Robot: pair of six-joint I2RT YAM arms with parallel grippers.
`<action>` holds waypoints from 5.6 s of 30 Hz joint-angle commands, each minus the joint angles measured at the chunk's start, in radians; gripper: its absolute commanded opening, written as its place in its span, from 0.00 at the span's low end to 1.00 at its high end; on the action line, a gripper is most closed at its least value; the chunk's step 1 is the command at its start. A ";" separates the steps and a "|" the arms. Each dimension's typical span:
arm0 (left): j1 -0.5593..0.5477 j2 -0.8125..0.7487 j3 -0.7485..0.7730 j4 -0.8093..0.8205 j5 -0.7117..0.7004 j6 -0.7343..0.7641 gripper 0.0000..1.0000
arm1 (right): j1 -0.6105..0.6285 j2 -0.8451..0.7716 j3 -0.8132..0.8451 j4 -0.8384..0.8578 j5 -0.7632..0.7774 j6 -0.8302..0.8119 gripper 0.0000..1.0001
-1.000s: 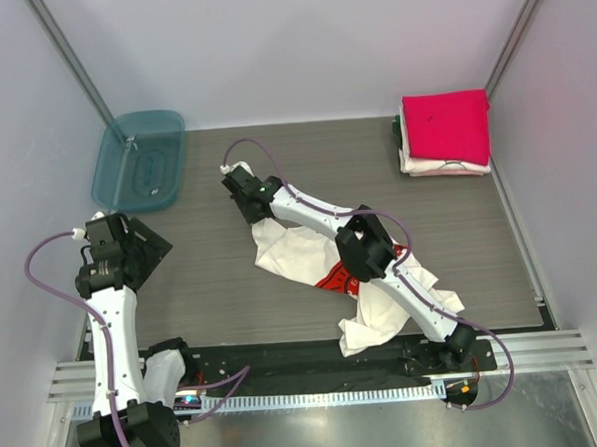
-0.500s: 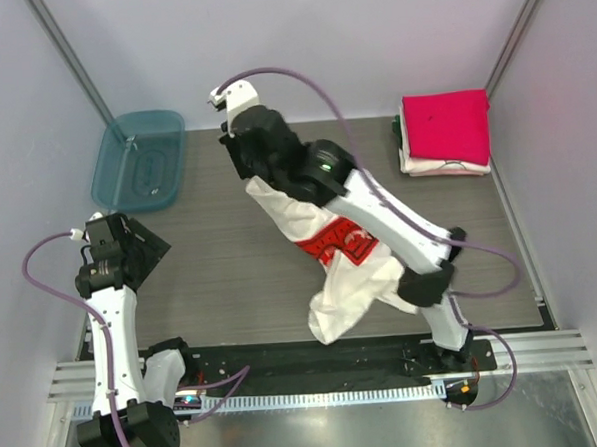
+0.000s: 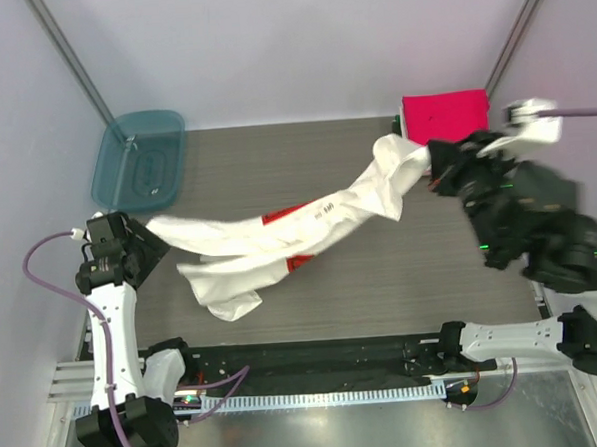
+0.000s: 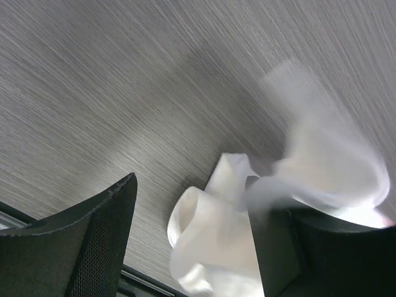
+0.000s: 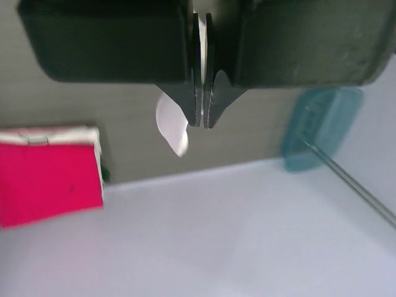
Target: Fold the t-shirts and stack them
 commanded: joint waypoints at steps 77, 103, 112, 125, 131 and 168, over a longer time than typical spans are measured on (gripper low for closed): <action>-0.575 0.353 0.365 -0.190 -0.143 -0.016 0.37 | -0.412 -0.108 -0.338 -0.495 -0.261 0.487 0.01; -0.751 0.223 -0.277 0.057 -0.036 -0.448 0.50 | -0.412 -0.073 -0.609 -0.390 -0.375 0.506 0.01; -0.755 0.235 -0.342 0.112 -0.046 -0.442 0.47 | -0.412 -0.080 -0.648 -0.381 -0.383 0.513 0.01; -0.755 0.316 -0.387 0.232 -0.046 -0.441 0.21 | -0.412 -0.074 -0.669 -0.373 -0.384 0.509 0.01; -0.755 0.212 -0.292 0.132 -0.040 -0.424 0.00 | -0.412 -0.093 -0.639 -0.387 -0.376 0.509 0.01; -0.757 -0.032 1.417 -0.207 -0.507 0.065 0.00 | -0.426 -0.200 0.472 -0.007 -1.001 -0.125 0.01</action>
